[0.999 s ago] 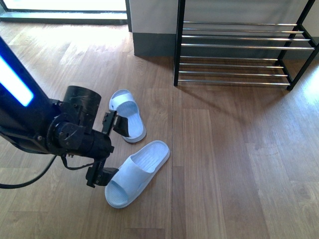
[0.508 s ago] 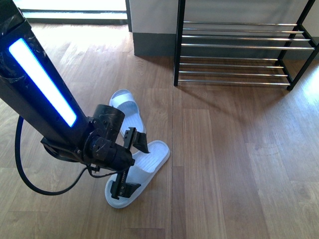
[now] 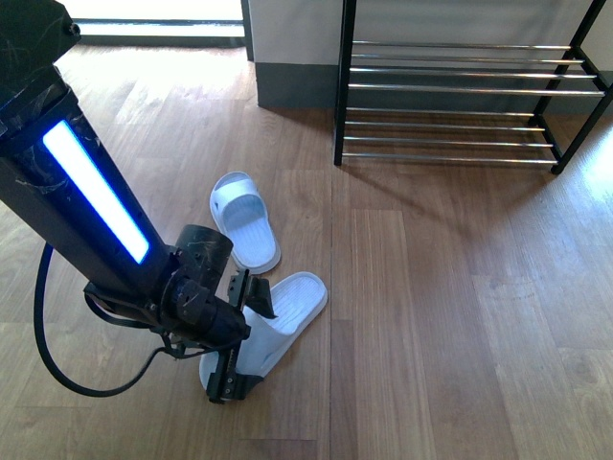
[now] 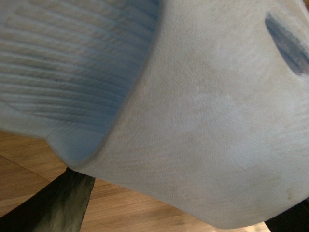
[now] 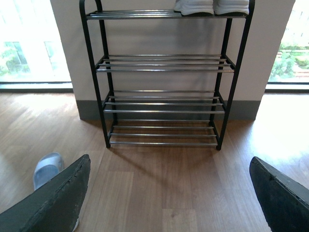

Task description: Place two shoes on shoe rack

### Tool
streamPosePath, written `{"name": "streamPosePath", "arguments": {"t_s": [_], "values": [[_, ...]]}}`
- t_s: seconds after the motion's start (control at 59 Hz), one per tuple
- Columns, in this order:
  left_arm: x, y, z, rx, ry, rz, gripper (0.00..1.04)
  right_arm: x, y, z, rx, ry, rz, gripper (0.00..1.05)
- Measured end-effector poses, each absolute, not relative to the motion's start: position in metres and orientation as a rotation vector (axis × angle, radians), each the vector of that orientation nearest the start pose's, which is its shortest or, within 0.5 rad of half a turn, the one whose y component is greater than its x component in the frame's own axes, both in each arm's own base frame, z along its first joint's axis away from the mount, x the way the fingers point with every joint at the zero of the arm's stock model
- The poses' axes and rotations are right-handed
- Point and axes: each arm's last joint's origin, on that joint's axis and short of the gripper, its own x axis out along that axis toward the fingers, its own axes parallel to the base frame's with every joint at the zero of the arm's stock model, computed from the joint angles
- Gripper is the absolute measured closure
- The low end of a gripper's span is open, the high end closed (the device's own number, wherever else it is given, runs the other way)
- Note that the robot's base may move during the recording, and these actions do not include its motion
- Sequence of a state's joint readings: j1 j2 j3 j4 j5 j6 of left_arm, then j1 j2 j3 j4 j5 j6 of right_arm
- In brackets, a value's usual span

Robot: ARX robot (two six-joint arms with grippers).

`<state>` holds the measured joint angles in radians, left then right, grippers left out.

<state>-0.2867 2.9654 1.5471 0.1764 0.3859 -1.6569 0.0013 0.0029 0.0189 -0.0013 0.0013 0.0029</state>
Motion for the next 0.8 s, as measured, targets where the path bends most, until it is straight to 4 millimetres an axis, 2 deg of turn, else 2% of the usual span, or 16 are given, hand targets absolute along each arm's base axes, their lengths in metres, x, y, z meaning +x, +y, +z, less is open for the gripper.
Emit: {"name": "streamPosePath", "arguments": {"t_s": [0.152,0.288,0.373,0.508,0.644,0.796], "values": [[0.387,-0.121,-0.173,-1.278,1.452,0.629,0.34,0.097,0.0,0.17,0.003,-0.015,0.0,0.09],[0.391,-0.111,-0.171,-1.019,1.442,0.624,0.57,0.097,0.0,0.17,0.003,-0.015,0.0,0.09],[0.396,-0.103,-0.167,-0.883,1.424,0.59,0.68,0.097,0.0,0.17,0.002,-0.015,0.0,0.09],[0.405,-0.093,-0.156,-0.693,1.382,0.548,0.83,0.097,0.0,0.17,0.003,-0.015,0.0,0.09],[0.415,-0.078,-0.138,-0.433,1.302,0.473,1.02,0.097,0.0,0.17,0.003,-0.015,0.0,0.09],[0.422,-0.067,-0.115,-0.28,1.216,0.427,1.03,0.097,0.0,0.17,0.002,-0.015,0.0,0.09]]}}
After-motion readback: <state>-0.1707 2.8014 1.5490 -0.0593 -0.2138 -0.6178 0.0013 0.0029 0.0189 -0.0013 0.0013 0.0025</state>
